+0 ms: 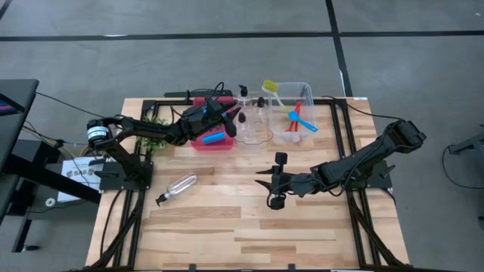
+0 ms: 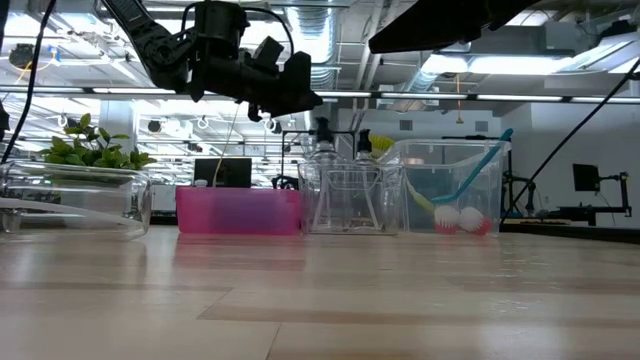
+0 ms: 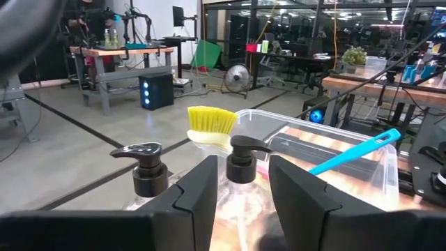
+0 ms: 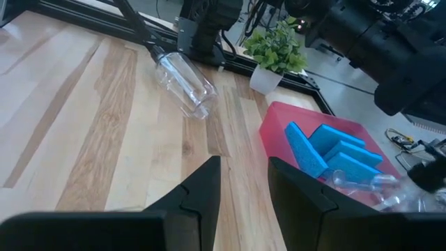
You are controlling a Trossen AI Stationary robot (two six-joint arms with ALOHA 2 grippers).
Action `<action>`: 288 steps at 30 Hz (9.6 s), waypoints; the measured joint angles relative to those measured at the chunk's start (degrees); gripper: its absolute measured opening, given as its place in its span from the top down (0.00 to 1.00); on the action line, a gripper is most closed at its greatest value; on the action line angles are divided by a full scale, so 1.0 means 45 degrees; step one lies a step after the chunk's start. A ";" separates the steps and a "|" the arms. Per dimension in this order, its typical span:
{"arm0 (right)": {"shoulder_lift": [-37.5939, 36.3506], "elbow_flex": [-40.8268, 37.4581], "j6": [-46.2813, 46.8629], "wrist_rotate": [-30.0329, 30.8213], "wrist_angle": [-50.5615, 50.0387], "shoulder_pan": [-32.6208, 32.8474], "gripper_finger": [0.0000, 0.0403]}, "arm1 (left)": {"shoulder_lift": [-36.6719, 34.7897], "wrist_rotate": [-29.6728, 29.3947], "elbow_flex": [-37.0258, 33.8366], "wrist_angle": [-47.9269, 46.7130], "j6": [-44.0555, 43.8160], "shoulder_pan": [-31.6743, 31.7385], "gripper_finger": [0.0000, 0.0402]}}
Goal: Pick & Place Kitchen Sink Supplies
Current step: Put the spray bottle into the transparent bin
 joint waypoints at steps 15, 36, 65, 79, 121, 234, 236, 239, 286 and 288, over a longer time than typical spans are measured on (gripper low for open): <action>0.0000 0.0000 0.0217 -0.0005 -0.0202 -0.0359 0.72 | 0.0000 0.0000 0.0000 -0.0068 0.0047 0.0000 0.67; 0.0073 0.0000 0.0115 -0.0005 -0.0199 -0.0301 0.72 | -0.7251 0.0260 -0.0001 -0.9584 0.1952 -0.3670 0.67; 0.0073 -0.0005 0.0881 -0.0044 -0.0272 -0.0301 0.72 | -0.8366 0.3974 -0.0005 -2.5037 -1.2435 -1.0177 0.67; 0.0073 -0.0005 0.0882 -0.0044 -0.0299 -0.0304 0.72 | -0.6041 0.3274 -0.0015 -2.5432 -1.3508 -1.1201 0.66; 0.0073 -0.0005 0.1115 -0.0044 -0.0391 -0.0306 0.72 | -0.4779 0.3684 -0.2269 -2.2809 -1.3634 -1.1205 0.44; 0.0073 -0.0005 0.1013 -0.0034 -0.0770 -0.0738 0.72 | 0.2268 0.1967 0.3473 -1.4367 0.1530 -0.6586 0.54; 0.0073 -0.0005 0.1013 -0.0034 -0.0770 -0.0738 0.72 | 0.2268 0.1965 0.3468 -1.4367 0.1530 -0.6586 0.52; 0.0073 -0.0005 0.1013 -0.0034 -0.0770 -0.0738 0.72 | 0.2268 0.1957 0.3468 -1.4367 0.1530 -0.6586 0.49; 0.0073 -0.0005 0.1887 -0.0044 -0.1382 -0.0738 0.72 | 0.0829 0.2026 0.3453 -1.4681 0.1200 -0.7116 0.48; 0.0072 -0.0001 0.1888 -0.0044 -0.1385 -0.0738 0.71 | 0.0464 0.2033 0.3453 -1.4871 0.1128 -0.7116 0.48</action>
